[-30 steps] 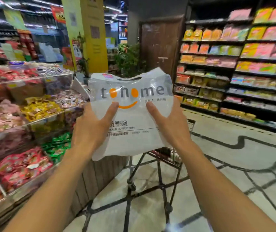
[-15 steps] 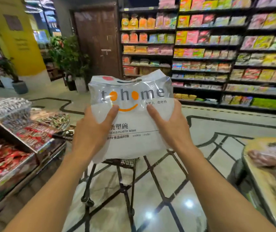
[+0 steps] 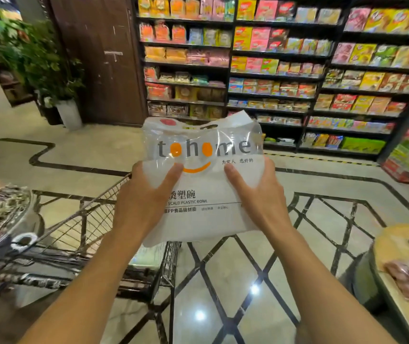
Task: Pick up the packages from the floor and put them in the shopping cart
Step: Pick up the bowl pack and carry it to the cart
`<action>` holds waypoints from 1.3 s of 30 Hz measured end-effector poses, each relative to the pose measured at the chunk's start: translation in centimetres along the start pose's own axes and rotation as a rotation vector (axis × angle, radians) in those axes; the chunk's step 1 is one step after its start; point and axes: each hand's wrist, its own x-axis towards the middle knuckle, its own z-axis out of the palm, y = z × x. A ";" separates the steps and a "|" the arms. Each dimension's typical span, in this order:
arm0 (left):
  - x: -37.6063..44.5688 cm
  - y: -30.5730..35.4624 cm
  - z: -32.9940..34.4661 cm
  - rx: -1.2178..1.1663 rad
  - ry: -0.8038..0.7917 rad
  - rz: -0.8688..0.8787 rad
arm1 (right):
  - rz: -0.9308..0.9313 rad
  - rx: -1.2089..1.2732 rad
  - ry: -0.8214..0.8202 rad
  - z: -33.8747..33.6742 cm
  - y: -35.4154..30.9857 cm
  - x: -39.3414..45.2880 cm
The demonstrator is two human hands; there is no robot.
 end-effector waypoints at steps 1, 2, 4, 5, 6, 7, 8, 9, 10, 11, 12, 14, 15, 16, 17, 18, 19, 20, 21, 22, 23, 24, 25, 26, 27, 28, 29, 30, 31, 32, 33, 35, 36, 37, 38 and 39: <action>1.5 -0.3 0.9 -0.006 -0.009 -0.009 | 0.004 -0.008 0.005 0.5 0.3 1.5; 2.9 -0.4 1.7 -0.015 -0.020 -0.019 | 0.010 -0.014 0.005 1.0 0.6 2.9; 5.4 -0.6 3.0 -0.020 -0.041 -0.035 | 0.019 -0.026 0.002 2.2 1.3 5.6; 6.7 -0.9 3.6 -0.014 -0.047 -0.040 | 0.024 -0.032 -0.001 2.8 1.5 6.9; 8.0 -0.9 4.3 -0.008 -0.046 -0.040 | 0.026 -0.035 -0.006 3.5 1.8 8.3; 9.3 -1.2 4.9 0.001 -0.041 -0.044 | 0.022 -0.036 -0.013 4.3 2.0 9.8; 10.6 -1.3 5.5 0.013 -0.032 -0.051 | 0.016 -0.034 -0.021 5.1 2.2 11.3; 11.9 -1.5 6.2 0.023 -0.021 -0.070 | 0.010 -0.032 -0.033 5.8 2.4 12.9; 13.1 -1.8 6.8 0.023 -0.009 -0.092 | 0.003 -0.031 -0.047 6.7 2.8 14.4; 14.3 -2.1 7.5 0.013 0.004 -0.110 | -0.004 -0.027 -0.064 7.5 3.1 16.0; 15.5 -2.5 8.2 0.005 0.021 -0.119 | -0.009 -0.019 -0.079 8.5 3.6 17.7; 18.1 -3.0 9.9 0.012 0.062 -0.147 | -0.020 0.005 -0.113 10.4 4.6 21.1; 19.5 -3.2 10.8 0.010 0.075 -0.166 | -0.027 0.013 -0.134 11.2 5.1 23.0; 20.8 -3.2 11.6 0.010 0.090 -0.184 | -0.039 0.013 -0.159 12.0 5.4 24.9; 22.2 -3.3 12.5 0.013 0.106 -0.203 | -0.051 0.005 -0.188 12.7 5.7 26.8; 23.4 -3.3 13.3 0.012 0.128 -0.227 | -0.063 0.005 -0.217 13.4 5.9 28.7; 24.6 -3.4 14.0 -0.001 0.150 -0.254 | -0.078 0.012 -0.246 14.0 6.0 30.5; 25.7 -3.4 14.5 -0.011 0.172 -0.273 | -0.093 0.018 -0.276 14.8 6.1 32.4; 26.7 -3.7 15.0 -0.026 0.193 -0.291 | -0.108 0.020 -0.310 15.6 6.1 34.0; 27.5 -3.9 15.3 -0.040 0.220 -0.298 | -0.125 0.024 -0.345 16.5 6.0 35.5; 28.3 -4.2 15.5 -0.044 0.252 -0.304 | -0.144 0.038 -0.377 17.5 5.9 36.8; 29.0 -4.7 15.6 -0.032 0.282 -0.315 | -0.156 0.049 -0.405 18.7 5.8 38.0; 29.9 -5.4 15.7 -0.016 0.314 -0.333 | -0.169 0.053 -0.433 20.0 5.7 39.0; 30.6 -6.1 15.6 -0.009 0.342 -0.358 | -0.180 0.052 -0.463 21.3 5.6 39.8; 31.1 -6.8 15.5 -0.017 0.369 -0.385 | -0.190 0.054 -0.493 22.6 5.4 40.4; 31.6 -7.4 15.3 -0.031 0.396 -0.407 | -0.200 0.061 -0.522 23.9 5.3 41.0; 32.1 -8.3 15.1 -0.036 0.421 -0.427 | -0.210 0.067 -0.549 25.3 5.1 41.5; 32.7 -9.0 14.8 -0.032 0.445 -0.447 | -0.223 0.069 -0.577 26.7 4.8 41.9; 33.2 -9.8 14.5 -0.029 0.464 -0.470 | -0.238 0.069 -0.603 28.2 4.5 42.4; 33.6 -10.5 14.2 -0.028 0.481 -0.490 | -0.252 0.070 -0.630 29.7 4.2 42.8; 34.2 -11.4 13.8 -0.031 0.497 -0.508 | -0.266 0.071 -0.657 31.3 3.9 43.1; 35.3 -13.4 13.0 -0.045 0.538 -0.537 | -0.295 0.062 -0.704 34.6 3.4 43.6; 35.9 -14.4 12.6 -0.048 0.564 -0.548 | -0.308 0.052 -0.725 36.2 3.2 43.7; 36.4 -15.6 12.3 -0.052 0.587 -0.571 | -0.318 0.041 -0.746 37.9 3.0 43.8; 36.9 -16.7 11.9 -0.063 0.607 -0.593 | -0.325 0.032 -0.767 39.5 2.9 43.8; 37.3 -17.9 11.7 -0.074 0.627 -0.611 | -0.333 0.022 -0.786 41.2 2.8 43.8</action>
